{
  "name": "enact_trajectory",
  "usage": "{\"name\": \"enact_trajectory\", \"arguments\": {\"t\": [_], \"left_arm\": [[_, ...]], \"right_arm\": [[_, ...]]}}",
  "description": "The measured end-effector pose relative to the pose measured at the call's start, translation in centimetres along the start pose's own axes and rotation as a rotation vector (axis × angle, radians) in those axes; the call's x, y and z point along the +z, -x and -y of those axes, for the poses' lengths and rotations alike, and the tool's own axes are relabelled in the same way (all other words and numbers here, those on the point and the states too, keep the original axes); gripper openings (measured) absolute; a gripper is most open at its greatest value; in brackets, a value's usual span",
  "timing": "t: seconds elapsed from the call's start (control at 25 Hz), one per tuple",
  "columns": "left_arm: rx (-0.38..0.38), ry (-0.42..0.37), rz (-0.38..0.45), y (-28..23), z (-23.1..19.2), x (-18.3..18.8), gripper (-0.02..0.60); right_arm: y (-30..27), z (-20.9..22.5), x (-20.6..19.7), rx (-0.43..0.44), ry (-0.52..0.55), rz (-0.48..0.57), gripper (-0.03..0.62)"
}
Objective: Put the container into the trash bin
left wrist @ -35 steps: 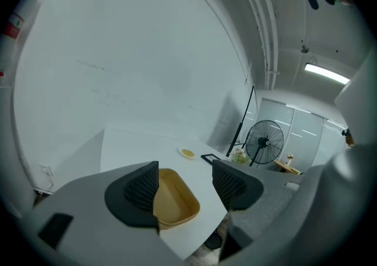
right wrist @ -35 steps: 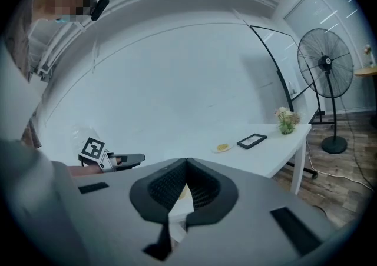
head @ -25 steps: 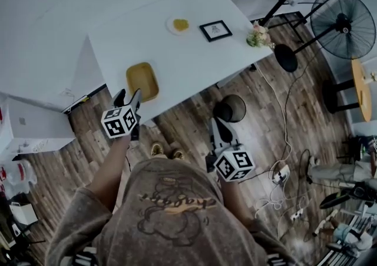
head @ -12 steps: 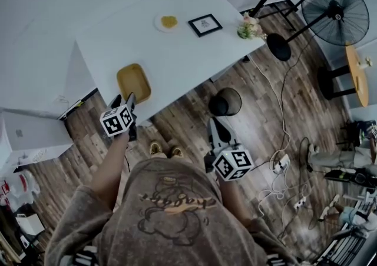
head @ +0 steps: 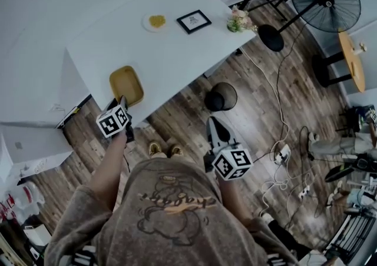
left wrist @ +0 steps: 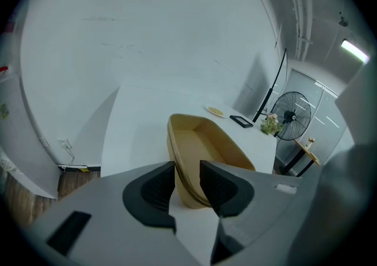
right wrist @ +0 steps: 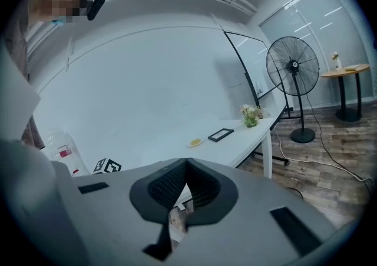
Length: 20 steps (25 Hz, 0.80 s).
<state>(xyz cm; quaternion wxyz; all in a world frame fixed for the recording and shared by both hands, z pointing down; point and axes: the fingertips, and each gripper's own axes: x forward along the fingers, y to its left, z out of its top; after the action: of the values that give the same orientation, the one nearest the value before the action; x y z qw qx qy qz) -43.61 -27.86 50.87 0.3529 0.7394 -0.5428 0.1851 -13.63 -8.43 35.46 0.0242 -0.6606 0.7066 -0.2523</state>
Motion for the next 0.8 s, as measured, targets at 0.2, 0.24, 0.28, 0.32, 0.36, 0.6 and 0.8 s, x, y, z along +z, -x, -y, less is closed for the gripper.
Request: {"name": "enact_trajectory", "arguments": {"t": [0.2,0.24,0.28,0.32,0.36,0.6,0.8], "left_arm": [[0.063,0.016,-0.003,0.5,-0.8,0.2,0.031],[0.066,0.007,0.001,0.7,-0.8,0.3,0.029],[0.065,0.000,0.007,0.9,-0.8,0.4,0.027],[0.061,-0.001,0.015,1.1,-0.8,0.6,0.026],[0.052,0.001,0.025,1.3,-0.7,0.9,0.026],[-0.087,-0.026,0.083,2.8,2.7,3.5,0.023],[-0.244,-0.093,0.107,4.4,8.8,5.2,0.023]], "right_arm": [[1.5,0.8,0.0,-0.030,-0.010,0.011,0.002],[1.7,0.9,-0.1,-0.035,-0.013,0.013,0.002],[1.9,1.0,-0.2,-0.040,-0.017,0.016,0.002],[2.0,1.0,-0.2,-0.043,-0.019,0.018,0.002],[2.1,1.0,-0.1,-0.046,-0.018,0.020,0.002],[2.8,1.3,0.2,-0.085,-0.017,0.039,0.002],[5.1,2.1,0.8,-0.148,-0.025,0.077,0.002]]}}
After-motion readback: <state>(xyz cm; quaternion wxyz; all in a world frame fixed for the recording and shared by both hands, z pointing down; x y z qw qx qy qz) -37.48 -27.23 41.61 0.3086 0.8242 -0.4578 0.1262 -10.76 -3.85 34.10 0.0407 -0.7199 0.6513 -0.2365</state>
